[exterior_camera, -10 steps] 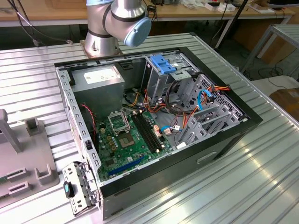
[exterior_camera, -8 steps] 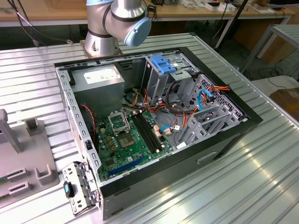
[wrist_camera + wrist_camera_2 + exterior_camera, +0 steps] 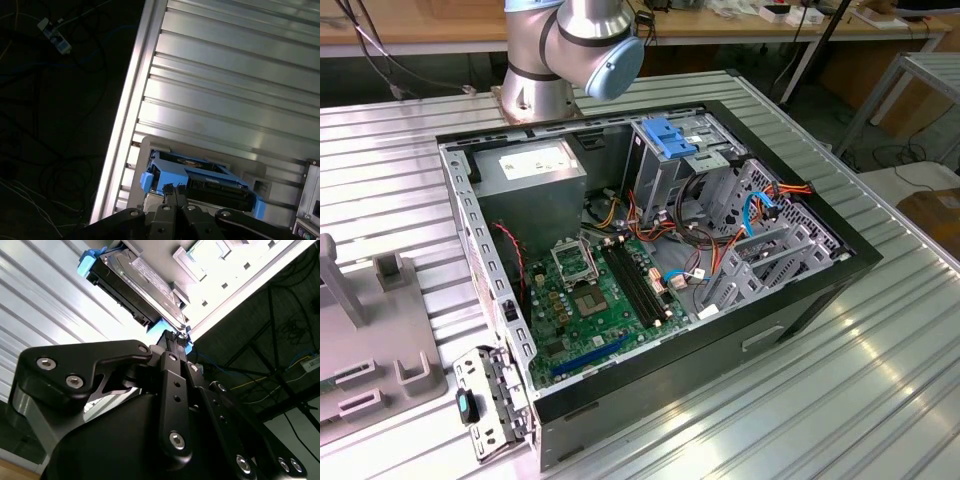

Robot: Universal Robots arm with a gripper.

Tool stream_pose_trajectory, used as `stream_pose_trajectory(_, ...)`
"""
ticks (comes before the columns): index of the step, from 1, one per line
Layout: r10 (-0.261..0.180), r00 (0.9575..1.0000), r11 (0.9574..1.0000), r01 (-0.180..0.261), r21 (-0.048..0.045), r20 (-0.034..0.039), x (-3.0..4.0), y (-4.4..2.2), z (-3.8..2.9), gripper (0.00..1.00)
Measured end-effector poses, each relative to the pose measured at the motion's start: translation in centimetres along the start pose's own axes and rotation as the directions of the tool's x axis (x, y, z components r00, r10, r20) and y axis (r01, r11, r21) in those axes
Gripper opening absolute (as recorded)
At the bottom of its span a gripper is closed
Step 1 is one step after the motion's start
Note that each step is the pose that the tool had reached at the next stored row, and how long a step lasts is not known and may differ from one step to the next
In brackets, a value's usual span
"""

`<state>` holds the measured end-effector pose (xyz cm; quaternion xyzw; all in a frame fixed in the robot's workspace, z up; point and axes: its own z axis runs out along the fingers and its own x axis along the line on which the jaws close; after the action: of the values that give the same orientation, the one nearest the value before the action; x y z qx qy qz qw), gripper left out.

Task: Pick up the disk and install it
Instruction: 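Pick up the disk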

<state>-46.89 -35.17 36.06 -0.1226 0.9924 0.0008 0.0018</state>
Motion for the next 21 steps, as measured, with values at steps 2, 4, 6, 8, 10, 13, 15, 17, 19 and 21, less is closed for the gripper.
stream_pose_trajectory(2, 0.0, 1.0, 1.0, 0.0, 0.0, 0.0, 0.0, 0.0, 0.0, 0.11)
stream_pose_trajectory(4, 0.0, 1.0, 1.0, 0.0, 0.0, 0.0, 0.0, 0.0, 0.0, 0.11)
stream_pose_trajectory(6, -0.004, 1.0, 1.0, 0.004, 0.0, 0.0, 0.0, 0.0, 0.0, 0.11)
stream_pose_trajectory(8, -0.027, 0.9996, 0.9996, 0.027, -0.0001, 0.0, 0.0, 0.0, 0.0, 0.11)
stream_pose_trajectory(10, -0.058, 0.9983, 0.9983, 0.058, -0.0002, 0.0, 0.0, 0.0, 0.0, 0.11)
stream_pose_trajectory(13, -0.097, 0.9953, 0.9953, 0.097, -0.0004, 0.0, 0.0, 0.0, 0.0, 0.11)
stream_pose_trajectory(15, -0.107, 0.9943, 0.9943, 0.107, -0.0004, -0.0001, 0.0, 0.0, 0.0, 0.11)
stream_pose_trajectory(17, -0.113, 0.9936, 0.9936, 0.113, -0.0004, -0.0001, 0.0, 0.0, 0.0, 0.11)
stream_pose_trajectory(19, -0.126, 0.992, 0.992, 0.126, -0.0005, -0.0001, 0.0, 0.0, 0.0, 0.11)
stream_pose_trajectory(21, -0.135, 0.9908, 0.9908, 0.135, -0.0005, -0.0001, 0.0, 0.0, 0.0, 0.11)
